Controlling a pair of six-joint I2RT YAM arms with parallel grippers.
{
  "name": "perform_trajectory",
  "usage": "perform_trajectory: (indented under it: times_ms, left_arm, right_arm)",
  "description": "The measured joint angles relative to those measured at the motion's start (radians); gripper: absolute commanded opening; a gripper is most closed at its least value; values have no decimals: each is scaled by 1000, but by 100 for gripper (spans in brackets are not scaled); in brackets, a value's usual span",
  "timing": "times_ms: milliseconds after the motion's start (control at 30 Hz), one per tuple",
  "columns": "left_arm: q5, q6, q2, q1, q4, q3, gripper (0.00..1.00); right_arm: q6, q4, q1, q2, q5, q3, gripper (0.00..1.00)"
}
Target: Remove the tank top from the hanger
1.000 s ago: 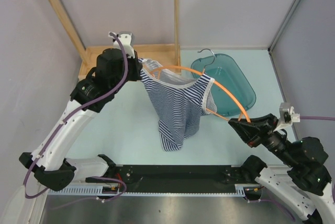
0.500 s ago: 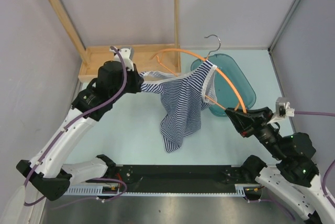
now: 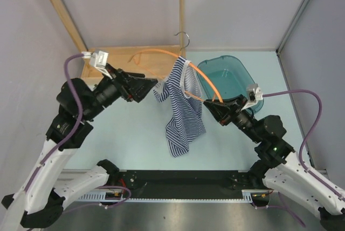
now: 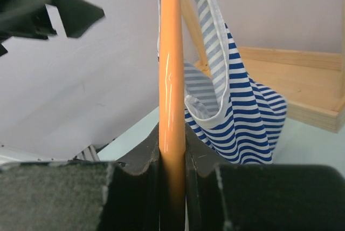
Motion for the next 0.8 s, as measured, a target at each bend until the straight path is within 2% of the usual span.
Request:
perform_trajectory:
  times_ms: [233,433,500,633,733,800]
  left_arm:
    - [-50,-362,-12,0,224,-53,82]
    - [-122,-611,60,0,241,-95,82]
    - [-160,-660,76,0,230,-112,82]
    - [-234,-710,74,0,229,-123,72]
    - [-283,-720,65,0,247,-133,70]
    - [-302,-724,61,0,264,-142,60]
  right_arm:
    - [0,148,29,61,-67,-56,0]
    - [-14,200,59,62,-84,-57,0]
    - [-20,204,70,63,-87,-57,0]
    - [-33,203,84,72,-89,-57,0]
    - [-37,203,99,76,-109,-57,0]
    - [-40,203,108,76,-117,-58,0]
